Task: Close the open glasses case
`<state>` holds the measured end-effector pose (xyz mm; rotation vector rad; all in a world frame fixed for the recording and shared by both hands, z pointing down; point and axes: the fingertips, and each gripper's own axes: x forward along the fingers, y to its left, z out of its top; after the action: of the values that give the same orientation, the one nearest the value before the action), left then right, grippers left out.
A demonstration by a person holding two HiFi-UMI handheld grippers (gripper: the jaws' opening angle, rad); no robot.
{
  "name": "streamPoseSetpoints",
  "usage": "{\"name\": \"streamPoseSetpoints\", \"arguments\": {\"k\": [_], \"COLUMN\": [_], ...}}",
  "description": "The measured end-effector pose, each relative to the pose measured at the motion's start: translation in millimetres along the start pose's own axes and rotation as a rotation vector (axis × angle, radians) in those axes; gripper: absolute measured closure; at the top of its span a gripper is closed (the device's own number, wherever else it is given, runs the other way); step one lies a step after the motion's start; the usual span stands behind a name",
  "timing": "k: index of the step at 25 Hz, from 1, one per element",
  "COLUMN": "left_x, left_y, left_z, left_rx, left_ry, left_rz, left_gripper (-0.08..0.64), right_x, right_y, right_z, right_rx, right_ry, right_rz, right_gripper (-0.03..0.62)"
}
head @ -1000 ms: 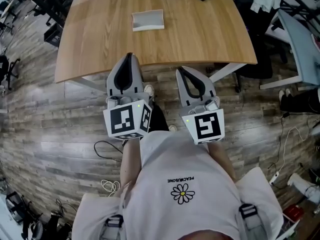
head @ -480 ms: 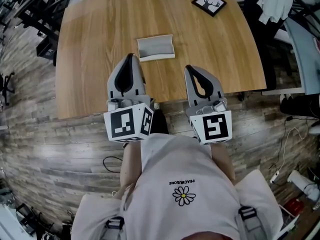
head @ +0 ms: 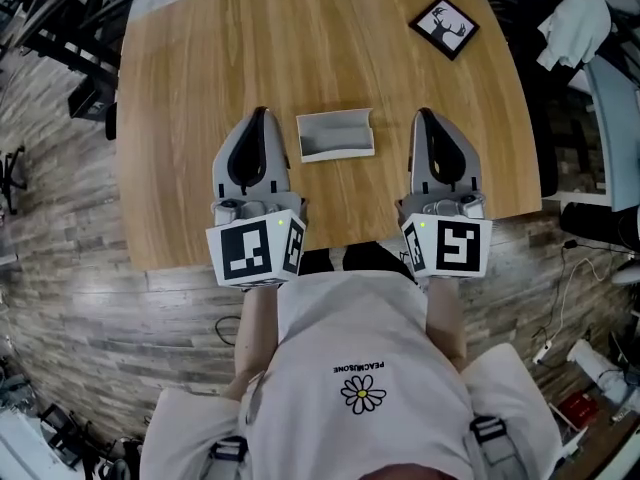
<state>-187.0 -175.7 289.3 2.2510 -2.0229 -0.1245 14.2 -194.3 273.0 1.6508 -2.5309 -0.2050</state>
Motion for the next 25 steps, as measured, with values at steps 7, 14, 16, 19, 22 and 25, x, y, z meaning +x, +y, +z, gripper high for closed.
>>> {"name": "streamPoseSetpoints", "arguments": {"k": [7,14,16,19,22,25], "left_x": [17,25,27,31,39,46], "left_y": [-5,-17,-21,-25,-29,-33], "left_z": [1,8,9,9,4,-7], "left_rx": [0.013,0.033,0.033,0.038,0.028,0.04], "left_ry": [0.011,-0.001,-0.01,-0.006,0.022,0.057], "left_rz": [0.031,0.064,0.057,0.027,0.003,-0.017], "left_gripper": [0.543,0.543,0.543,0.541,0.54,0.54], "right_x": [25,33,35,36,35,34], "right_y": [9,10,7,7,9,11], "right_z": [-5,-11,-15,-17,-16,-20], "right_rx": [0.012,0.033,0.025,0.035,0.019,0.012], "right_ry": [-0.01,-0.005,0.001,0.01,0.008,0.017], "right_rz": [0.079,0.158,0.157,0.163,0.182,0.196], "right_gripper": [0.584,0.584,0.584,0.584,0.584,0.584]}}
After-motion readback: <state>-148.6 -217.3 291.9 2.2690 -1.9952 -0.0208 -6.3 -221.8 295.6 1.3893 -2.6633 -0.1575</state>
